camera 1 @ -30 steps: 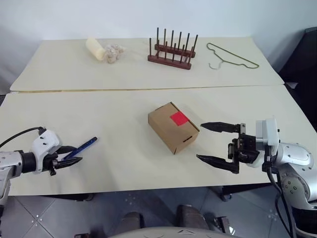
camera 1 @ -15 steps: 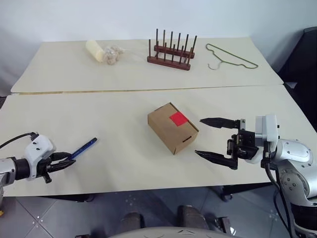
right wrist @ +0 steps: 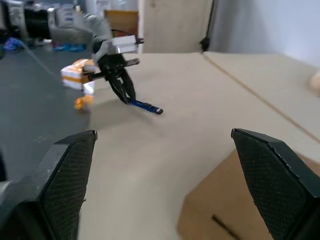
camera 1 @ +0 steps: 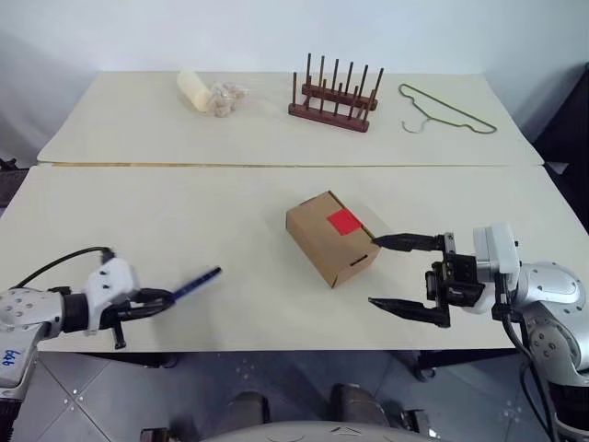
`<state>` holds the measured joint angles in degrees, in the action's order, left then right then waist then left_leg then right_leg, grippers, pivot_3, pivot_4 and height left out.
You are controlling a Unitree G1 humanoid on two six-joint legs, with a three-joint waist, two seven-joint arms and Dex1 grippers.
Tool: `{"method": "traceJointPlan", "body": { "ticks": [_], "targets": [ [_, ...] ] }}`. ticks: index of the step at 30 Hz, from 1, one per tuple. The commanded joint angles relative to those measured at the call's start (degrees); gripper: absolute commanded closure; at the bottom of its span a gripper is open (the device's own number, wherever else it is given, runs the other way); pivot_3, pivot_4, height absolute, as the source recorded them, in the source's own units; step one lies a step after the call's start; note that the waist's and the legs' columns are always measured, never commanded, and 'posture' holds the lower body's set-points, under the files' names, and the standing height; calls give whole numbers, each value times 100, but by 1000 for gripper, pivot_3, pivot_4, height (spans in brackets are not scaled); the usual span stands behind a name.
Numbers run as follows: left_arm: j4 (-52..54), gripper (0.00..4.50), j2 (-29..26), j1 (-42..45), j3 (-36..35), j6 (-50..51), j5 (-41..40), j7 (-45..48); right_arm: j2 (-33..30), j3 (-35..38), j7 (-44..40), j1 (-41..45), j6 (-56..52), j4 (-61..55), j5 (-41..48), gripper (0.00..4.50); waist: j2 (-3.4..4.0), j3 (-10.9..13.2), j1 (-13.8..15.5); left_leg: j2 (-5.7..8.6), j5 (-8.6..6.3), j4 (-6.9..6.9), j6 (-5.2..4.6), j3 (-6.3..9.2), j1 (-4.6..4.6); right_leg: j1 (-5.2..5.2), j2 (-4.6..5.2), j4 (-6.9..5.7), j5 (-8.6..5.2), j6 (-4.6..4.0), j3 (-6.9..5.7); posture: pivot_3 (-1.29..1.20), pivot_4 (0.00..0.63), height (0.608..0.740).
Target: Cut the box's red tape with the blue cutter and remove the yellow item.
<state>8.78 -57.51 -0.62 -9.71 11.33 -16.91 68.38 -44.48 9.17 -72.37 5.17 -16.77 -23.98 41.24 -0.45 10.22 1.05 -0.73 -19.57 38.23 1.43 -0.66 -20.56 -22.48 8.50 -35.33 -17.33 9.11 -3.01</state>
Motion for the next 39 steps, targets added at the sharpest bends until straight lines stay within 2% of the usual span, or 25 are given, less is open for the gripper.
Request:
{"method": "traceJointPlan", "body": {
  "ticks": [1, 3, 5, 8, 12, 18, 20, 23, 33, 37, 39],
  "targets": [
    [1331, 4093, -190, 810, 1042, 1208, -163, 268, -349, -32, -428, -411, -219, -569, 265, 0, 2, 1, 37, 0, -5, 0, -3, -4, -1, 0, -1, 6, 1, 1, 0, 0, 150, 740],
    [1790, 4093, -231, 1288, 1728, 2098, -132, 303, -522, -85, -471, -630, -395, -797, 340, 0, 4, 1, 39, 5, -8, 4, -8, -1, -7, 1, -1, 8, 2, 4, -1, 0, 150, 740],
    [1901, 4093, 100, 1853, 2309, 2548, 35, 131, -615, -195, -424, -761, -420, -889, 194, 0, 3, 2, -6, 5, -11, 4, -13, -7, -9, 1, -3, 15, 4, 8, 1, 0, 150, 740],
    [1812, 4093, 493, 2590, 3185, 3006, 545, -75, -525, -458, -182, -782, -186, -786, -345, 594, -6, 8, 1, 1, -12, 11, -12, -11, -10, 0, -10, 21, 5, 10, 0, 0, 150, 740],
    [1433, 4093, 968, 3150, 3849, 3281, 1122, -483, -359, -869, 142, -869, 223, -619, -1151, 1917, -11, 10, 27, 1, -12, 19, -12, -10, -15, 0, -12, 24, 6, 13, 3, 0, 150, 740],
    [1566, 4093, 862, 3409, 4414, 3649, 1497, -376, -20, -1534, 674, -670, 599, -277, -2132, 3966, -9, 8, 41, 5, -20, 84, -26, 9, -52, 2, -13, 26, 14, 26, 2, 0, 150, 740],
    [1636, 4093, 971, 3449, 4413, 3860, 1481, -488, 77, -1705, 798, -574, 680, -156, -2373, 4448, -8, 7, 35, 5, -20, 89, -27, 9, -50, 5, -12, 27, 15, 27, 4, 0, 150, 740],
    [1808, 4093, 1051, 3479, 4500, 4153, 1461, -569, 350, -2002, 953, -264, 737, 178, -2620, 4448, -6, 6, 43, 4, -20, 92, -26, 13, -46, 4, -13, 28, 15, 27, 4, 0, 150, 740],
    [1929, 4093, 928, 3645, 4729, 4486, 1466, -571, 640, -2348, 898, 229, 954, 734, -2806, 4448, 1, 1, 36, 7, -19, 93, -26, 18, -50, 6, -12, 20, 16, 28, 4, 0, 150, 740],
    [1938, 4093, 918, 3728, 4791, 4601, 1442, -583, 816, -2339, 1008, 601, 474, 601, -2585, 4448, 1, 0, 29, 6, -18, 94, -26, 18, -49, 6, -12, 13, 16, 28, 4, 0, 150, 740],
    [1955, 4093, 914, 3772, 4838, 4700, 1438, -594, 931, -2254, 892, 831, 135, 335, -2096, 4448, 2, 0, 27, 6, -18, 96, -26, 19, -49, 5, -12, 9, 16, 28, 4, 0, 150, 740]
  ]
}}
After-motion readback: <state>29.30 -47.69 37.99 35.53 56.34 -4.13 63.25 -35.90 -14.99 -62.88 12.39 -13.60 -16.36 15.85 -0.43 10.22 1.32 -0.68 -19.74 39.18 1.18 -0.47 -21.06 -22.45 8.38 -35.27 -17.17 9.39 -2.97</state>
